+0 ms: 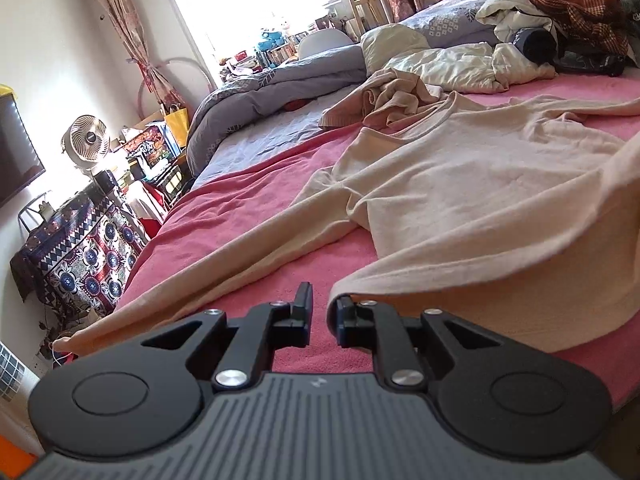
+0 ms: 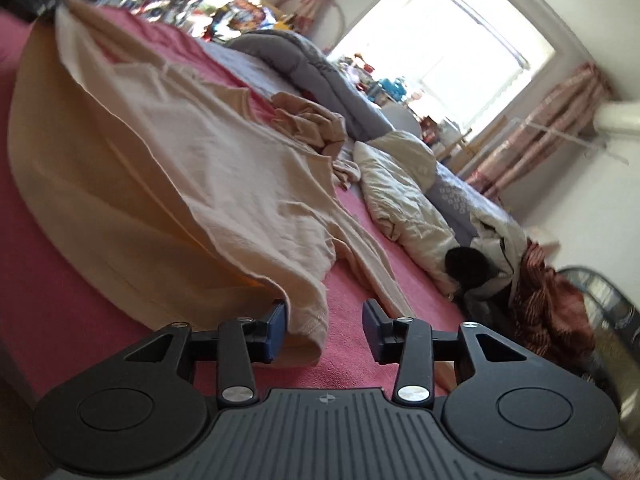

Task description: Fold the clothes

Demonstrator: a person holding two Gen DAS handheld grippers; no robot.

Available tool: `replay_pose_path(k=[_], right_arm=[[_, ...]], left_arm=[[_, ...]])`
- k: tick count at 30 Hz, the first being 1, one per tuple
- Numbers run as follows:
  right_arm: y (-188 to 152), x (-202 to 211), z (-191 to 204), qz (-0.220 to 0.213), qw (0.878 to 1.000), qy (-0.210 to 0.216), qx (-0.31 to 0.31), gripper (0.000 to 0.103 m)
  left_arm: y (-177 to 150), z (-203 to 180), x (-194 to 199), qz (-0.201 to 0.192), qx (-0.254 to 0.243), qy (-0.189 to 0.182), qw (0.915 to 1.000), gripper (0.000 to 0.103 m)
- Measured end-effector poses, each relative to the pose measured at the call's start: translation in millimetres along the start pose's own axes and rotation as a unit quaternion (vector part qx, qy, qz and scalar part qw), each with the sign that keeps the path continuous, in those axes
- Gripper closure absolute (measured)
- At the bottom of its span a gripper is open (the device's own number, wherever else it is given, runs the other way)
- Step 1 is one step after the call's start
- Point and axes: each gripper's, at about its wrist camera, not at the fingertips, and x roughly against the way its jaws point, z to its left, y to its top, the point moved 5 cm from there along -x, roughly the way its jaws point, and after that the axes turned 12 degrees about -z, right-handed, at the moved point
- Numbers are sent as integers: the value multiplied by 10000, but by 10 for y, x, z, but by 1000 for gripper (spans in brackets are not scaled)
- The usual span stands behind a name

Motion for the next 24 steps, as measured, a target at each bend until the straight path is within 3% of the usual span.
replay_pose_path(k=[2, 8, 12, 14, 15, 16, 17, 19, 22, 24], right_arm=[[-7, -9, 203, -138, 9986, 90, 511, 57], [-37, -92, 333, -342, 9952, -225, 885, 52], [-144, -145, 46, -197, 9940, -891, 603, 45], [-212, -194, -71, -51, 9949, -916, 416, 45], [-236, -215, -97, 6, 9966, -783, 271, 47], [-247, -233, -93, 55, 9979, -621, 188, 59], [-243, -242, -54, 70, 9986, -482, 213, 78], [-219, -236, 56, 69, 9992, -206, 331, 97], [-154, -70, 48, 25, 9995, 75, 313, 98], [-105, 124, -179, 190, 9994, 236, -178, 98]], left_arm=[[27, 21, 32, -36, 73, -10, 10000, 86], [73, 86, 107, -117, 120, 29, 9999, 81], [28, 98, 197, -89, 126, 71, 9999, 81], [2, 99, 254, -76, 137, 93, 9998, 81], [-11, 100, 283, -70, 143, 103, 9998, 81], [-25, 100, 311, -63, 148, 114, 9998, 81], [-38, 101, 340, -57, 153, 125, 9998, 81], [-64, 102, 397, -44, 164, 146, 9997, 81], [-103, 104, 483, -25, 180, 178, 9997, 81], [-130, 105, 540, -13, 191, 200, 9996, 81]])
